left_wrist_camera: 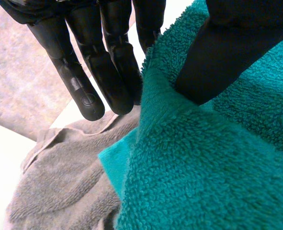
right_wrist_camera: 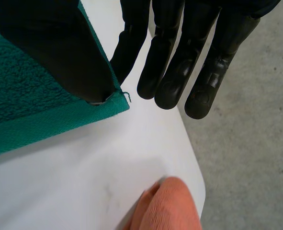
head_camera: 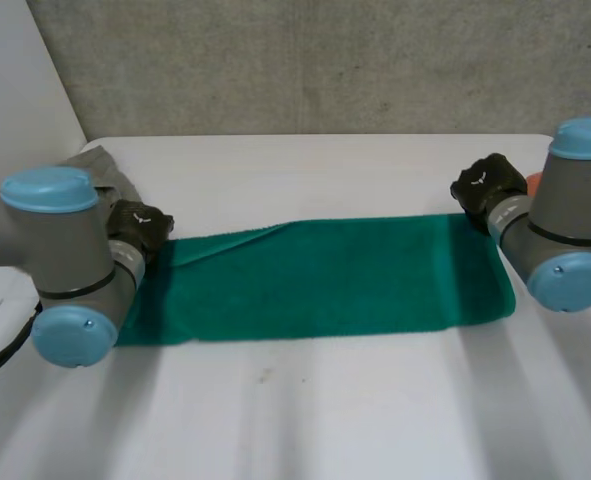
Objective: Fold the laundry.
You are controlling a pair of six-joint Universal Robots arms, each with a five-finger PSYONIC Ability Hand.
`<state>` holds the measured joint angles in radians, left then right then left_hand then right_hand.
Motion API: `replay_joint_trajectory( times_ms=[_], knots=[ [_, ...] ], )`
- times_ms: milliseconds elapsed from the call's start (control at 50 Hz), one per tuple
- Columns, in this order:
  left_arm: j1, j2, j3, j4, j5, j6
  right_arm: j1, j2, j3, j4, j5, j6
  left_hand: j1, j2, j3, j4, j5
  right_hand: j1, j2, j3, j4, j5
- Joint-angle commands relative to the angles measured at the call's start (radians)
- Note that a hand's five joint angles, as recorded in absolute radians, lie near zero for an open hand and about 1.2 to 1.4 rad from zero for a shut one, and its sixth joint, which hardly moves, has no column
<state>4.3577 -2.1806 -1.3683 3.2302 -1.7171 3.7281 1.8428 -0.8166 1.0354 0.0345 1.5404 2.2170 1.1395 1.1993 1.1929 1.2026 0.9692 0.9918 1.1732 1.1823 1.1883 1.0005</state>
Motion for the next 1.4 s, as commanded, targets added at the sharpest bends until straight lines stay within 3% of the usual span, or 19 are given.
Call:
replay_joint_trajectory(
  times_ms=[20, 200, 220, 260, 280, 300, 320, 340, 480, 560, 620, 660, 800, 980, 1200, 1400],
  knots=[
    [-0.009, -0.041, 0.018, 0.014, -0.059, 0.006, 0.022, 0.125, -0.115, -0.099, -0.016, -0.002, 0.257, 0.197, 0.203, 0.194, 0.252, 0.404, 0.223, 0.214, 0.208, 0.221],
    [-0.01, -0.042, 0.003, 0.01, -0.058, -0.001, 0.024, 0.229, -0.185, -0.214, -0.071, -0.023, 0.257, 0.197, 0.203, 0.194, 0.252, 0.404, 0.223, 0.214, 0.208, 0.221],
    [-0.013, -0.042, 0.003, 0.01, -0.056, -0.001, 0.024, 0.238, -0.196, -0.209, -0.071, -0.025, 0.222, 0.162, 0.169, 0.159, 0.218, 0.404, 0.223, 0.214, 0.208, 0.221],
    [-0.017, -0.041, 0.003, 0.014, -0.055, -0.001, 0.024, 0.257, -0.215, -0.196, -0.065, -0.026, -0.087, -0.147, -0.141, -0.15, -0.092, 0.404, 0.223, 0.214, 0.208, 0.221],
    [-0.023, -0.041, 0.006, 0.019, -0.056, 0.001, 0.026, 0.272, -0.233, -0.176, -0.056, -0.028, -0.676, -0.736, -0.73, -0.739, -0.681, -0.1, -0.282, -0.291, -0.297, -0.283],
    [-0.024, -0.041, 0.009, 0.019, -0.056, 0.001, 0.027, 0.278, -0.242, -0.163, -0.049, -0.028, -0.807, -0.867, -0.861, -0.87, -0.812, -0.628, -0.81, -0.819, -0.825, -0.812],
    [-0.026, -0.039, 0.011, 0.02, -0.056, 0.001, 0.029, 0.283, -0.251, -0.154, -0.04, -0.028, -0.904, -0.964, -0.958, -0.968, -0.909, -0.817, -0.999, -1.008, -1.014, -1.0],
    [-0.026, -0.036, 0.017, 0.022, -0.056, 0.001, 0.038, 0.289, -0.267, -0.14, -0.017, -0.026, -0.965, -1.025, -1.018, -1.028, -0.969, -0.817, -0.999, -1.008, -1.014, -1.0],
    [-0.024, 0.085, 0.009, 0.042, -0.042, -0.005, 0.046, 0.212, -0.258, -0.125, 0.056, 0.078, -0.958, -1.018, -1.012, -1.021, -0.963, -0.817, -0.999, -1.008, -1.014, -1.0],
    [-0.018, 0.189, -0.063, 0.034, -0.016, -0.007, 0.039, 0.068, -0.17, -0.123, 0.055, 0.219, -0.958, -1.018, -1.012, -1.021, -0.963, -0.817, -0.999, -1.008, -1.014, -1.0],
    [-0.018, 0.243, -0.132, 0.031, 0.028, -0.005, 0.036, -0.062, -0.065, -0.12, 0.031, 0.305, -0.964, -1.024, -1.018, -1.027, -0.968, -0.817, -0.999, -1.008, -1.014, -1.0],
    [-0.007, 0.309, -0.243, 0.016, 0.12, -0.004, 0.036, -0.128, 0.024, -0.108, -0.014, 0.323, -0.965, -1.025, -1.018, -1.028, -0.969, -0.817, -0.999, -1.008, -1.014, -1.0],
    [0.045, 0.335, -0.409, 0.014, 0.238, 0.001, 0.012, -0.202, 0.254, -0.067, -0.123, 0.319, -0.958, -1.018, -1.012, -1.021, -0.963, -0.817, -0.999, -1.008, -1.014, -1.0],
    [0.074, 0.236, -0.413, 0.045, 0.22, 0.004, 0.006, -0.24, 0.394, -0.076, -0.137, 0.317, -0.947, -1.006, -1.0, -1.01, -0.951, -0.817, -0.999, -1.008, -1.014, -1.0],
    [0.126, 0.153, -0.341, 0.226, 0.156, 0.03, 0.003, -0.262, 0.474, -0.111, -0.137, 0.317, -0.938, -0.998, -0.991, -1.001, -0.942, -0.817, -0.999, -1.008, -1.014, -1.0],
    [0.155, -0.027, -0.106, 0.293, 0.062, 0.265, 0.003, -0.308, 0.532, -0.14, -0.138, 0.317, -0.941, -1.001, -0.994, -1.004, -0.945, -0.817, -0.999, -1.008, -1.014, -1.0]
  ],
)
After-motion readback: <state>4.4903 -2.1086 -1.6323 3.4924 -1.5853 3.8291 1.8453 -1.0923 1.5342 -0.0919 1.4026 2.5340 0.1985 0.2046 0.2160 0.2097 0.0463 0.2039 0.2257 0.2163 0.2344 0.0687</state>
